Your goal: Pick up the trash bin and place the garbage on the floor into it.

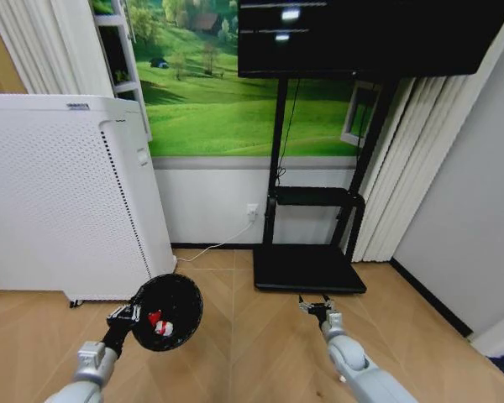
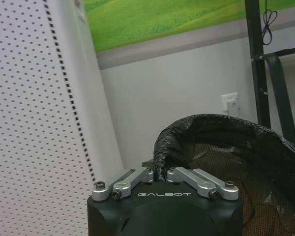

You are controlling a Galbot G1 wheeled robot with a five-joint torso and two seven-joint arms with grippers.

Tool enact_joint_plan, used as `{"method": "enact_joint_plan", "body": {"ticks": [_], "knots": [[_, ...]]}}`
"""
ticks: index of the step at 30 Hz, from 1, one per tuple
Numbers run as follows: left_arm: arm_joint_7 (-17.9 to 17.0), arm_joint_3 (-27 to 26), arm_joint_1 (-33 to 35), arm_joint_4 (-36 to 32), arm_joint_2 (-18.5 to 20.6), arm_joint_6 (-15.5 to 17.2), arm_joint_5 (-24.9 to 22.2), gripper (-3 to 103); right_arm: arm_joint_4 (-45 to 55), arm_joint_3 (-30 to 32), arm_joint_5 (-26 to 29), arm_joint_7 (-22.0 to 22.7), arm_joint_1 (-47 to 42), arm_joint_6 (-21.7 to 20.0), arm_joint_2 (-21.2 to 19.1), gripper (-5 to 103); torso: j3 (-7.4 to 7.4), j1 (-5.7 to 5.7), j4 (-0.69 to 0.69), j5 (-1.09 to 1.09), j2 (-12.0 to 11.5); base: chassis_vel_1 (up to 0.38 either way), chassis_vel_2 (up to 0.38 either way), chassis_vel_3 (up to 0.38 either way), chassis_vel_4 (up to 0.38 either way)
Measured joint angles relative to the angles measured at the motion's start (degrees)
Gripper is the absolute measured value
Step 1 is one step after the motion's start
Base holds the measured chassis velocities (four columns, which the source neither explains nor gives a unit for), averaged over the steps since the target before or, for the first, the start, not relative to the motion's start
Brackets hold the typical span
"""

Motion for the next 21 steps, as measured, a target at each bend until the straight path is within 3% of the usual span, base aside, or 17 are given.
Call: {"method": "enact_joint_plan", "body": {"ticks": [5,11,13,19,21], "knots": [[0.0,0.3,-0.3,0.6,-0.3,0.0,0.3,6,-1.6,-0.7,-0.6,-0.3,0.7,3.2,0.0,100,0.0,0.0,0.02,0.01,0.0,-0.249,-0.25,0.224,0.266],[0.0,1.2,-0.3,0.8,-0.6,-0.1,0.9,6,-2.3,-1.6,-2.3,-0.6,1.0,3.0,-1.7,100,0.0,0.01,0.0,0.02,0.0,-0.156,-0.173,0.16,0.153],[-0.1,2.1,-0.1,0.7,-0.8,-0.1,1.3,6,-2.4,-3.1,-4.1,-2.0,0.8,1.0,-5.1,100,0.0,0.0,0.04,0.0,0.0,-0.022,0.019,0.012,0.011],[-0.2,4.2,-0.3,1.0,-0.9,-0.1,2.0,6,-2.6,-4.7,-5.3,-4.7,-0.9,0.6,-10.6,100,0.0,0.0,0.02,0.0,0.0,0.054,0.07,-0.052,-0.059],[-0.3,5.7,-0.8,1.7,-0.9,-0.1,2.5,6,-3.2,-5.4,-5.8,-5.7,-2.4,1.2,-14.4,100,-0.01,0.0,0.03,0.0,0.0,0.031,0.019,-0.013,-0.021]]}}
